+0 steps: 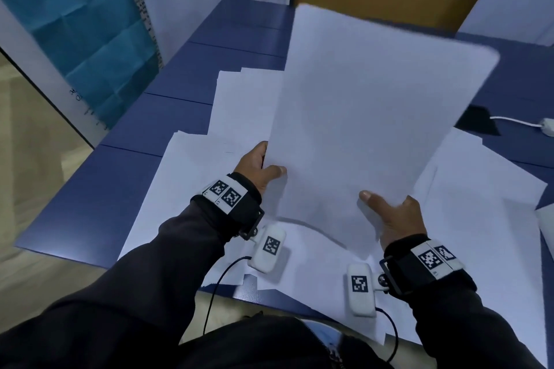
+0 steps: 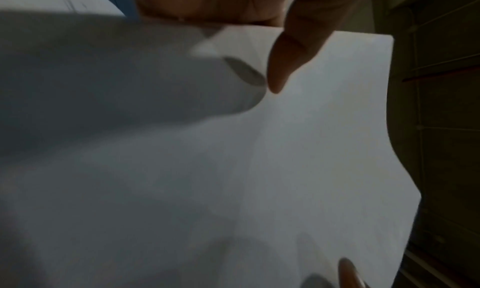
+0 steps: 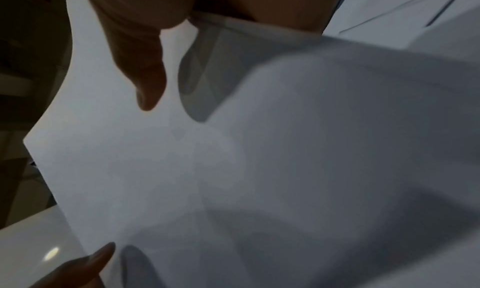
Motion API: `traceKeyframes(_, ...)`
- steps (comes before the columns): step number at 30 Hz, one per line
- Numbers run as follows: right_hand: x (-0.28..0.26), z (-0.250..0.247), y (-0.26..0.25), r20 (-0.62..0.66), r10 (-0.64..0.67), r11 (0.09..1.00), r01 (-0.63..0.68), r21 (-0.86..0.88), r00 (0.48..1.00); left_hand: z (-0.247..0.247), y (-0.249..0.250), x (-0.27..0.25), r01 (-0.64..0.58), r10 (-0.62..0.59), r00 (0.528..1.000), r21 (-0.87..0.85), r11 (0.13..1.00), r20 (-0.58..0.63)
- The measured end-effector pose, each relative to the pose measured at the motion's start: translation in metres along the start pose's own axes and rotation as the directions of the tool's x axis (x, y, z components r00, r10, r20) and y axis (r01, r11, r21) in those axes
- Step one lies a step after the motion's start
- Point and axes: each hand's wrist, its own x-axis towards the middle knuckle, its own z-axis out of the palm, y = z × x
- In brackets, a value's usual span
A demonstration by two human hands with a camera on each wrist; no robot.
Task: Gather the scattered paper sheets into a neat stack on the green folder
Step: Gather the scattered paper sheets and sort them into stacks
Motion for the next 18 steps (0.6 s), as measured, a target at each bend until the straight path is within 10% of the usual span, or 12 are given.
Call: traceKeyframes(18, 0.004, 0.011, -0.017, -0.050, -0.172, 0.980, 0.176, 0.090, 0.984, 0.012, 0.022, 0.007, 0.036, -0.071, 0.985, -0.214, 0.976, -0.157)
